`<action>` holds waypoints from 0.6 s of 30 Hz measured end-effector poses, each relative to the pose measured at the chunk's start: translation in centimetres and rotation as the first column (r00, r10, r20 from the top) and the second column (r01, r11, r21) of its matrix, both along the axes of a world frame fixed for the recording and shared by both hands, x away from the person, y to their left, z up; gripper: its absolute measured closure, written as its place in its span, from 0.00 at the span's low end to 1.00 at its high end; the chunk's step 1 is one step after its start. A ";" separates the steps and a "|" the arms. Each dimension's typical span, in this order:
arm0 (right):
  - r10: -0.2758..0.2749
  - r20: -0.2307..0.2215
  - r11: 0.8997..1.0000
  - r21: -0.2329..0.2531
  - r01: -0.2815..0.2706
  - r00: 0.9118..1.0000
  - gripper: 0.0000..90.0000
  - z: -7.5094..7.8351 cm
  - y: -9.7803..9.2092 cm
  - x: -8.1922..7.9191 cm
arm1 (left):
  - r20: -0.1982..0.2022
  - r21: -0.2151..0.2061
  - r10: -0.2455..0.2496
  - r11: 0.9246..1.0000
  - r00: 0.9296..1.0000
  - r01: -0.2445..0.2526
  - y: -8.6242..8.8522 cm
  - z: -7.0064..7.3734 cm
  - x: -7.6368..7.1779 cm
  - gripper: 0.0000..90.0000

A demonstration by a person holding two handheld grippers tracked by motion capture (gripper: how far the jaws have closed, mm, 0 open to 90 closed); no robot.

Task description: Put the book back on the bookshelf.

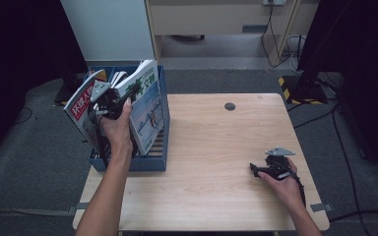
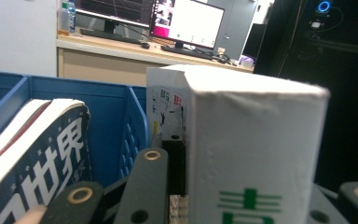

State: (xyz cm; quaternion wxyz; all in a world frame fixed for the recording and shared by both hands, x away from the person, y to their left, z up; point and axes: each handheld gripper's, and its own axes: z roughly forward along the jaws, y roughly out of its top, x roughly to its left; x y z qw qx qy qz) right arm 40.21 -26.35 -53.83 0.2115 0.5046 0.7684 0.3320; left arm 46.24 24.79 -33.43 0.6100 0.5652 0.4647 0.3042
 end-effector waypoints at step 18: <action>-0.004 0.002 1.000 0.000 0.004 1.000 0.13 0.0 0.0 0.0 | 0.012 -0.010 0.011 1.000 1.000 -0.011 -0.5 -1.6 -0.2 0.81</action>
